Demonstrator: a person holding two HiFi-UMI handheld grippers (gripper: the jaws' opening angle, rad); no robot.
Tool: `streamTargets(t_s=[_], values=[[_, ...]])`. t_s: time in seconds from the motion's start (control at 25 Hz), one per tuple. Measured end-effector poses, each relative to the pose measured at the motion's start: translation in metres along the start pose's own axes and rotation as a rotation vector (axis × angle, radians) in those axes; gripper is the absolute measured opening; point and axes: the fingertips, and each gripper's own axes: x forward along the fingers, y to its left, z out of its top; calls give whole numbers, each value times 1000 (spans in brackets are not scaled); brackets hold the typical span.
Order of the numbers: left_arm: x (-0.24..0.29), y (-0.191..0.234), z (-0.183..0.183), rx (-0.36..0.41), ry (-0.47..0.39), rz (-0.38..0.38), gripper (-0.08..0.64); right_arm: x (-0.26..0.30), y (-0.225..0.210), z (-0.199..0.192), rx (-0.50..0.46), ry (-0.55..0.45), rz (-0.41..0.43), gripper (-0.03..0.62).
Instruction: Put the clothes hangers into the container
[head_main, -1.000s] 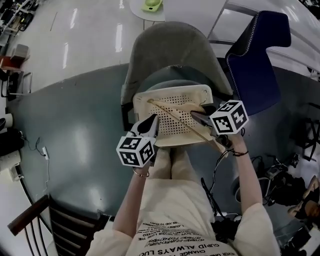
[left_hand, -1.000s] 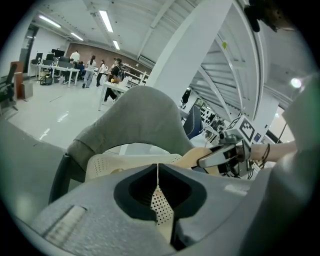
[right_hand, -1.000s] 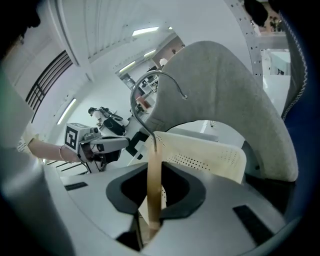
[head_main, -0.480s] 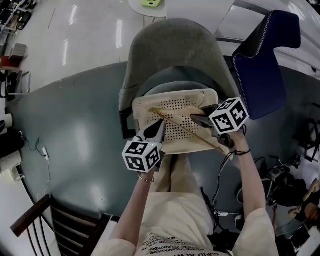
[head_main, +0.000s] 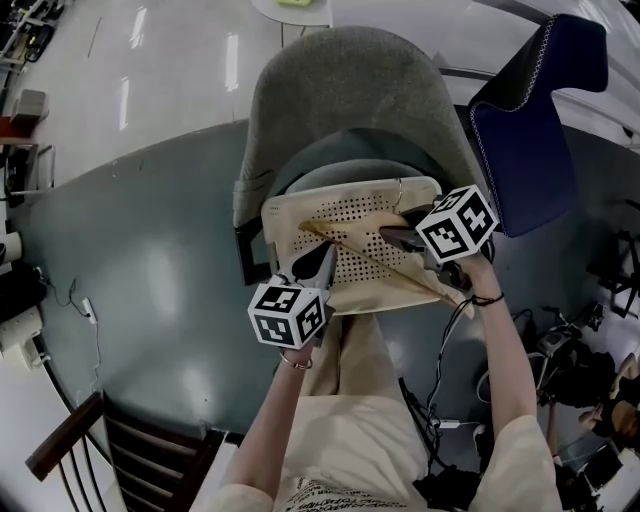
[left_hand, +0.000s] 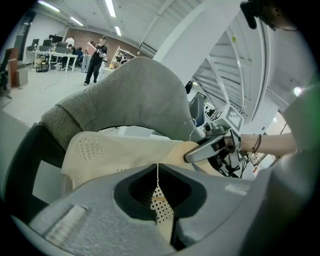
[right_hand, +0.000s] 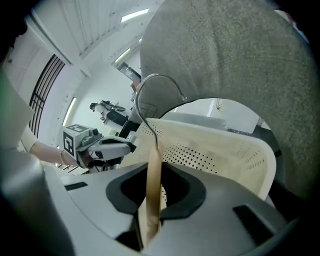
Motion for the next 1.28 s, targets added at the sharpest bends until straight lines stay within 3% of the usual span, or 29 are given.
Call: streamTargets(t_s=[0.52, 0.96, 1.28], values=[[5, 9, -13, -9, 17, -8, 26, 19, -19, 12, 51, -24, -51, 64], [14, 8, -20, -14, 30, -14, 26, 25, -45, 10, 100, -69, -186, 107], [17, 7, -25, -19, 40, -13, 26, 27, -61, 8, 67, -84, -326, 178]])
